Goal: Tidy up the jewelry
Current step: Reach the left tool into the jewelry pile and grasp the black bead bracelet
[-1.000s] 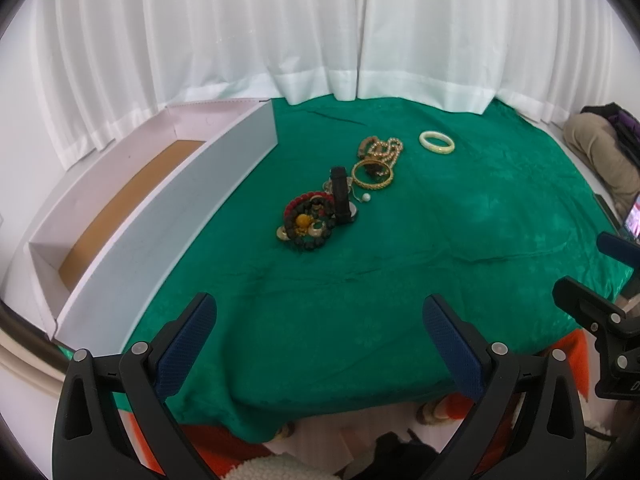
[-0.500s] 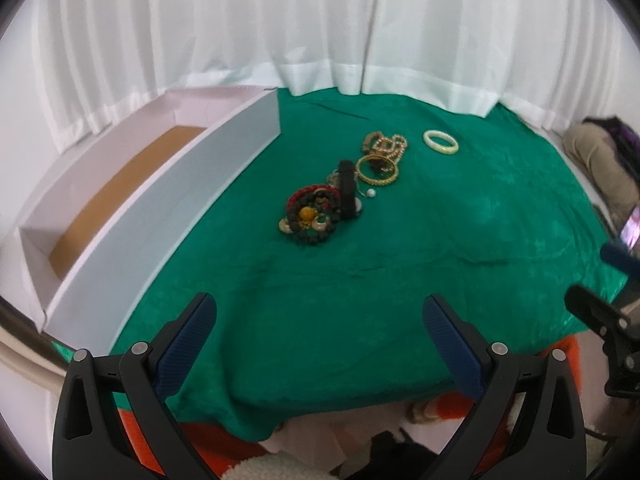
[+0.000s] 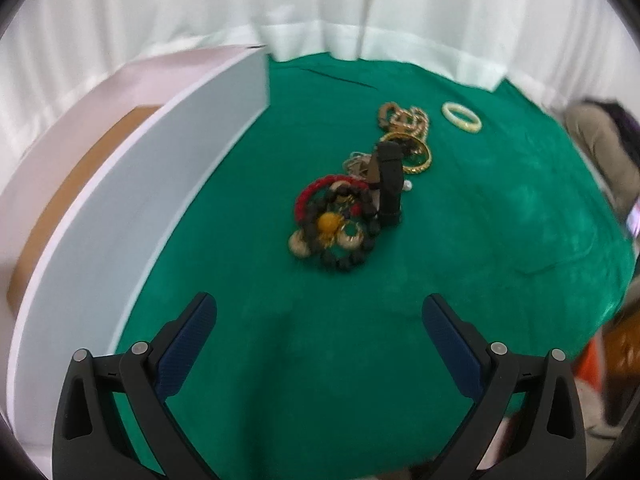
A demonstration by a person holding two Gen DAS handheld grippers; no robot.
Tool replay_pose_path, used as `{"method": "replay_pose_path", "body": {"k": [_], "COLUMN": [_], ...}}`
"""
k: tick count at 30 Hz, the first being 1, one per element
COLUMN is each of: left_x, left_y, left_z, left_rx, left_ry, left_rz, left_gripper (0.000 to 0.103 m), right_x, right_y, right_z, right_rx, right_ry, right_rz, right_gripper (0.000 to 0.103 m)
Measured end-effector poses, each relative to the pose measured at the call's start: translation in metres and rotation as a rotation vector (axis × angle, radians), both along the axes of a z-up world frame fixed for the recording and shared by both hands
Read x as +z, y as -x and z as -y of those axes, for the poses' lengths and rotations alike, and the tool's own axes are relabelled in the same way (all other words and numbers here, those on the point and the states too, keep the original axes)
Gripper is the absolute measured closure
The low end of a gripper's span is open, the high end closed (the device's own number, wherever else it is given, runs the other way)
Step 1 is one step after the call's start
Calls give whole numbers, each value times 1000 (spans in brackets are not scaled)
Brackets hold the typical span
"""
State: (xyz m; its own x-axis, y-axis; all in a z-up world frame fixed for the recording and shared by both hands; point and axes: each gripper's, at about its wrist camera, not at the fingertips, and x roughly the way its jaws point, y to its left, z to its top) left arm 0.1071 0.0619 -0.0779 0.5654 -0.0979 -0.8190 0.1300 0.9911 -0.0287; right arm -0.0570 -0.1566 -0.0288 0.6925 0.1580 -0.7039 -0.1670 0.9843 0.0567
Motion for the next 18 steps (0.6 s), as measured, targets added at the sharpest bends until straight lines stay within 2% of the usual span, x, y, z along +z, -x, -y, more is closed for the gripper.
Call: {"method": "replay_pose_path", "body": {"k": [2, 4, 6, 8, 10, 11, 12, 13, 14, 16, 18], "left_x": [-9, -16, -23, -32, -41, -44, -44, -43, -41, -31, -20], "left_y": [-17, -33, -44, -54, -60, -63, -62, -62, -62, -59, -54], "left_z": [3, -2, -11, -17, -18, -17, -14, -12, -11, -17, -24], "left_rx": [-43, -22, -1, 21, 13, 5, -8, -20, -32, -11, 0], "left_ry": [-10, -17, 2, 10, 8, 2, -8, -16, -12, 13, 67], "left_rz": [-3, -29, -46, -71, -105, -113, -100, -92, -94, -92, -94], "left_gripper": [5, 21, 23, 33, 52, 55, 57, 75, 79, 93, 93], "right_x": [0, 1, 1, 0, -4, -4, -5, -5, -5, -3, -3], "right_y": [0, 1, 3, 1, -2, -3, -4, -5, -5, -4, -2], "right_z": [2, 3, 5, 8, 11, 12, 12, 12, 11, 10, 10], "right_rx": [-1, -1, -6, -14, -22, -23, -23, -22, -20, -16, -19], "right_ry": [-4, -2, 0, -4, -13, -16, -19, -20, -19, -10, -6], "right_rz": [-2, 1, 5, -2, -15, -19, -23, -25, -24, -18, -13], "right_gripper": [0, 0, 0, 0, 0, 0, 0, 0, 0, 0, 0]}}
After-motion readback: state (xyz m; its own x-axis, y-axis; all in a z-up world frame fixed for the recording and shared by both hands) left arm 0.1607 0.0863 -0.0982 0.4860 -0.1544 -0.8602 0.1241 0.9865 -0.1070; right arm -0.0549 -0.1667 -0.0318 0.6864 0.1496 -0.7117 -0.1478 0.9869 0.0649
